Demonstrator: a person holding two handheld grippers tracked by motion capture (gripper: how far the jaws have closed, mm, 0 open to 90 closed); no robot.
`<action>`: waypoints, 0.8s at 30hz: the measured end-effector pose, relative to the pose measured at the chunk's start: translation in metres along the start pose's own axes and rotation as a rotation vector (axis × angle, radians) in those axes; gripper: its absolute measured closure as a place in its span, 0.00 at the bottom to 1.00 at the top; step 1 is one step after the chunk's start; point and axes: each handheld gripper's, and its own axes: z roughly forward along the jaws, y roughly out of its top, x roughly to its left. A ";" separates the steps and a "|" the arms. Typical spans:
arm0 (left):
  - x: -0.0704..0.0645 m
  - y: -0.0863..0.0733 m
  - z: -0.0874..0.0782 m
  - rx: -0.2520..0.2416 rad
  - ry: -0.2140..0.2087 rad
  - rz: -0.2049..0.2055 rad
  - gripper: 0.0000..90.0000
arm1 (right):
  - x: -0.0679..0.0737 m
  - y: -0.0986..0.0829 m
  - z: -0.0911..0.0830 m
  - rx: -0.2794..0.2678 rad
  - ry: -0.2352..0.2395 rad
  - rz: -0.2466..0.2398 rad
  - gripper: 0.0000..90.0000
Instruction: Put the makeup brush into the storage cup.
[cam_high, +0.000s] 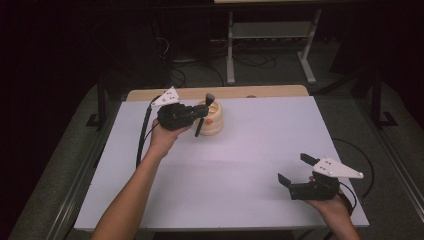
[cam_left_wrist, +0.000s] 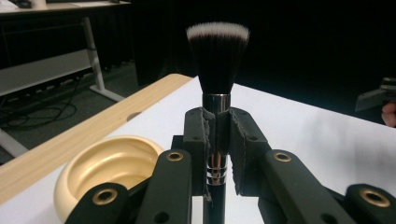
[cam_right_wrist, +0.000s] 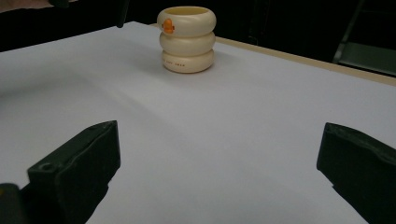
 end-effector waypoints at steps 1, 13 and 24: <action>0.001 0.001 0.001 -0.001 0.002 0.001 0.87 | 0.000 0.000 0.000 0.001 0.000 0.001 0.00; 0.012 0.010 0.011 -0.013 0.013 -0.001 0.87 | -0.001 0.000 -0.001 -0.007 -0.001 0.000 0.00; 0.018 0.017 0.015 -0.031 0.010 -0.003 0.87 | -0.001 0.000 -0.001 -0.007 -0.002 -0.002 0.00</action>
